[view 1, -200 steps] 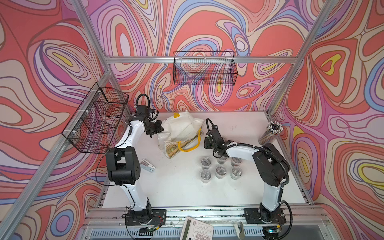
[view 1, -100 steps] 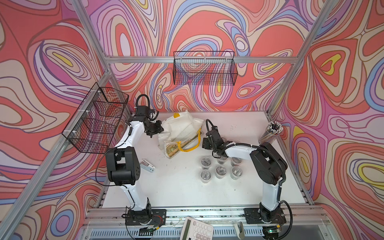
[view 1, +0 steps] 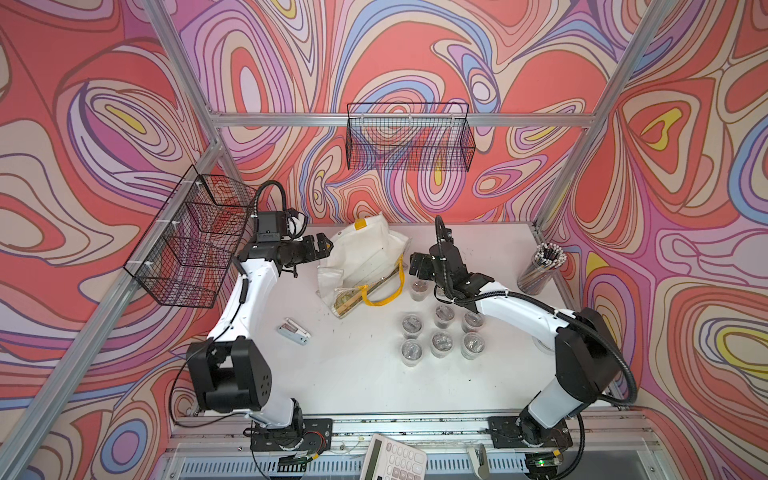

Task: Take out the seed jars from the canvas bag
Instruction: Place the seed jar at the center of the board, then reset both arms

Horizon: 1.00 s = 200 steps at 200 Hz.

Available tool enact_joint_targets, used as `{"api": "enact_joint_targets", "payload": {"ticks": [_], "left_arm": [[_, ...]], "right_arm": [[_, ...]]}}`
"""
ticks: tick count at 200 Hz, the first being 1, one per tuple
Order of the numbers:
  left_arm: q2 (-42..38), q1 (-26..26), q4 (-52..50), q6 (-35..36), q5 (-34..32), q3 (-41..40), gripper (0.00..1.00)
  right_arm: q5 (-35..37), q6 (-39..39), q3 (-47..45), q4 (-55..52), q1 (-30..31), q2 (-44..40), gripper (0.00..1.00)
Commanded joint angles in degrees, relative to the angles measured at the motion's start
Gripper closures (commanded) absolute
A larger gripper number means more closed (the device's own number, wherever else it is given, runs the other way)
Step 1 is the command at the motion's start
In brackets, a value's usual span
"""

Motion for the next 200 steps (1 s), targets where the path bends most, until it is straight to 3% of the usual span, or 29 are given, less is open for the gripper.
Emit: {"api": "enact_joint_targets", "payload": {"ticks": [1,29,59,77,103,130,151,171,200], "left_arm": [[-7.86,0.43,6.20,-1.29,-5.07,-3.03,0.00],[-23.43,0.42,14.96,-1.47,-16.00,-14.35,0.00],[-41.45,0.25,35.92,-6.14,-23.27,-40.47,0.00],[-46.93,0.25,42.44,-7.40,-24.55,-53.51,0.00],[-50.14,-0.08,45.24,-5.89,-29.71,-63.93,0.00],[-47.84,-0.28,59.30,-3.49,-32.44,-73.54,0.00],[-41.38,-0.21,64.89,0.20,-32.54,-74.87,0.00],[-32.15,-0.28,72.21,2.06,-31.04,-74.83,0.00],[-12.69,-0.28,100.72,5.26,-30.72,-77.99,0.00]], "right_arm": [[3.51,-2.15,-1.21,-3.35,-2.20,-6.06,0.02],[5.71,-4.32,-7.57,-2.81,-5.80,-17.55,0.02],[12.88,-7.35,-13.22,-2.36,-9.74,-24.53,0.02],[16.53,-8.77,-19.25,2.05,-11.32,-27.73,0.02],[21.80,-12.08,-27.50,10.31,-12.04,-30.09,0.02],[24.36,-16.27,-35.26,21.51,-13.00,-28.15,0.02],[26.56,-20.11,-40.23,31.86,-13.45,-24.03,0.02],[27.27,-25.19,-44.71,44.02,-14.33,-19.35,0.02],[23.16,-28.17,-48.14,58.14,-17.93,-10.75,0.02]]}}
